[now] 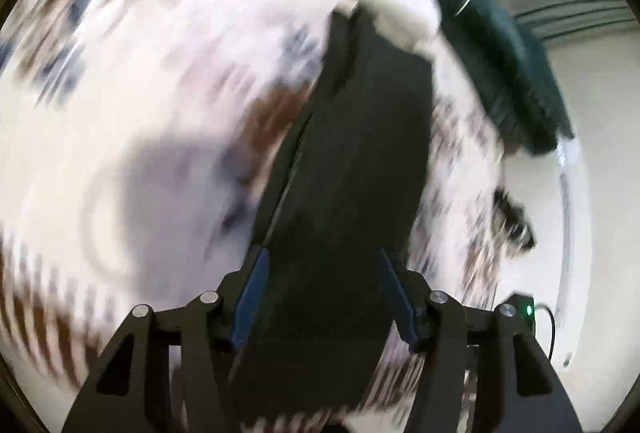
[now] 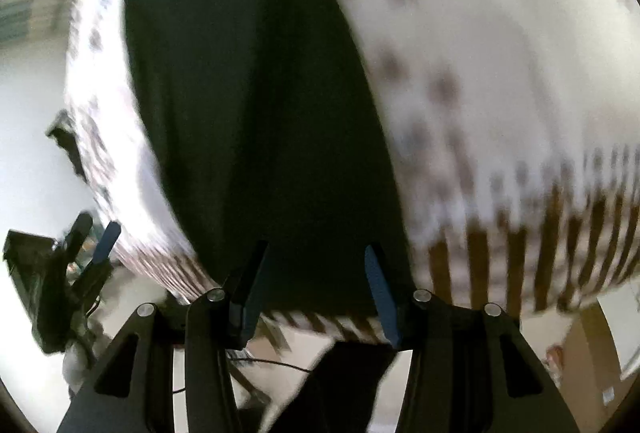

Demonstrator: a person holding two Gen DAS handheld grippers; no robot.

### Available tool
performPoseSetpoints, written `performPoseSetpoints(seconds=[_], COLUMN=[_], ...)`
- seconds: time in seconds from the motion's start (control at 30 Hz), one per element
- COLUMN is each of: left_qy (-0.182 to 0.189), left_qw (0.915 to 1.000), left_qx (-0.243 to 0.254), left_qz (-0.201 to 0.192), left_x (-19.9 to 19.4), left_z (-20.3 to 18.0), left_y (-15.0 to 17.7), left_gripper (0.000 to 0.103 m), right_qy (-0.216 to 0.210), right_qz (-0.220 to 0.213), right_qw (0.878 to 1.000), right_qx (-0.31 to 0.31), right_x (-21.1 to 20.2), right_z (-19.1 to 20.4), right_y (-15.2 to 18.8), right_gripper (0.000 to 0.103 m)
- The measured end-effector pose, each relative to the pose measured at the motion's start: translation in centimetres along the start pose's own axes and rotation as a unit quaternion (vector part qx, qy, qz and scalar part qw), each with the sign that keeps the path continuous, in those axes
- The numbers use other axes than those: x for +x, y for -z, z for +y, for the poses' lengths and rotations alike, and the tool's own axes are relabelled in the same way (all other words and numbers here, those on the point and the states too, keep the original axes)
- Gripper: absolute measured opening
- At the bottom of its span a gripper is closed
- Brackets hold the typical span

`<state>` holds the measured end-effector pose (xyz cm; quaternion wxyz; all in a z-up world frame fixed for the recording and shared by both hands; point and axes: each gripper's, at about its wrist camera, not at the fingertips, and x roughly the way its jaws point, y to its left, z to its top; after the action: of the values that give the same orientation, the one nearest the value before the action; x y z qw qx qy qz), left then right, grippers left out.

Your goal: Fold small clothes

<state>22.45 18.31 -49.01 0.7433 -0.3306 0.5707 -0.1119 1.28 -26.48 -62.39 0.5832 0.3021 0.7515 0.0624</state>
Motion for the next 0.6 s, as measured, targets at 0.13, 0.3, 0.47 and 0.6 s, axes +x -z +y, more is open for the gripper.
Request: performPoseSetpoints(seconds=[0.13,0.3,0.47,0.6], left_qy=[-0.007,-0.019,-0.056,-0.059], left_qw=[0.9987,0.9983,0.9961,0.9945], left_qx=[0.043,0.053,0.065,0.085], left_qz=[-0.028,-0.014,0.019,0.014], left_x=[3.6,10.3,17.6,19.9], left_z=[-3.5,-5.4,-6.0,-6.3], left_y=[-8.6,-16.7,-21.7,-22.9], left_gripper=[0.054,0.054,0.054,0.016], right_qy=[-0.039,-0.071,-0.099,-0.096], right_qz=[-0.054,-0.109,-0.118,-0.119], right_qw=[0.998,0.992,0.988,0.988], right_qx=[-0.004,0.004,0.018,0.022], right_x=[-3.4,-5.3,-5.2,-4.9], right_z=[3.3,6.1,6.1,6.4], right_y=[-6.9,-18.6,-30.0,-37.9], right_gripper=[0.05,0.051,0.051,0.051])
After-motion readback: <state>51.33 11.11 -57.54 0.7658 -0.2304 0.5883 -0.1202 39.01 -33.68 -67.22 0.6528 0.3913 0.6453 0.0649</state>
